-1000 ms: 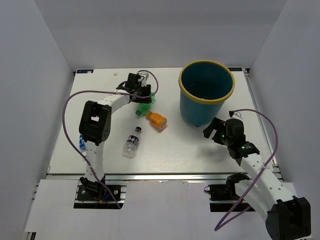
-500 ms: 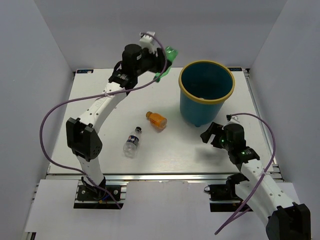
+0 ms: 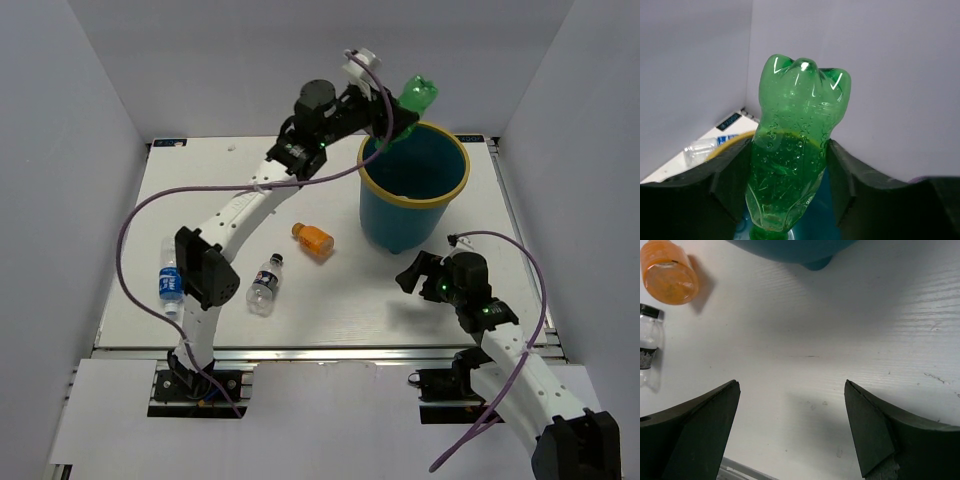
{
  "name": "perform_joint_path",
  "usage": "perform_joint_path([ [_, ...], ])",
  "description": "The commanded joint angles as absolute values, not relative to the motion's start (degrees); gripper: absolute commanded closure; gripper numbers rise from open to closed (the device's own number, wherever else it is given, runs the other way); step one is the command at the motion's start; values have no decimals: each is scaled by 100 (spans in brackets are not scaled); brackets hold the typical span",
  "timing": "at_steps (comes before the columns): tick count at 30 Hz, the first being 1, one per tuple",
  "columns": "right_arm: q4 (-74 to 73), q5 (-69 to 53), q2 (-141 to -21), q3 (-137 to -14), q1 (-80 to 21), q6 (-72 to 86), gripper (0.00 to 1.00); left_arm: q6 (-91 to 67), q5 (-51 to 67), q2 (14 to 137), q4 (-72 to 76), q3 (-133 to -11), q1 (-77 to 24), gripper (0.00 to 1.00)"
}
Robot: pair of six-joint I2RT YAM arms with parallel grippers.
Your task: Put the plastic bottles in the bin
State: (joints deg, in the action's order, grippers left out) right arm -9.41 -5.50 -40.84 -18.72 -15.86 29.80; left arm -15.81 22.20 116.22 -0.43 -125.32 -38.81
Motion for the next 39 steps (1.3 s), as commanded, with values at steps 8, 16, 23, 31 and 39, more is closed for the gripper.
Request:
perform_joint_path([
  [8,-775,-1011,-3639,-1951,-1836,2487,11,-1205,1670,11673,-640,-12841,-4104,2],
  [16,-642,-257,-4025,-2188,-3389,2338,11,-993,-323,10048,-906,-10622,-4026,2],
  [23,-475,1211,-5331,-2960,-5535,1619,11,-2169,-1345,7983,-747,-7359,-3245,2],
  [31,-614,2548,-7959,-5052,-6319,186,11,-3173,-2162,6329,-967,-4985,-2461,2],
  [39,-1170,1954,-9729,-7399,-5838,-623,11,-4016,-2971,6100,-1819,-4632,-2391,2],
])
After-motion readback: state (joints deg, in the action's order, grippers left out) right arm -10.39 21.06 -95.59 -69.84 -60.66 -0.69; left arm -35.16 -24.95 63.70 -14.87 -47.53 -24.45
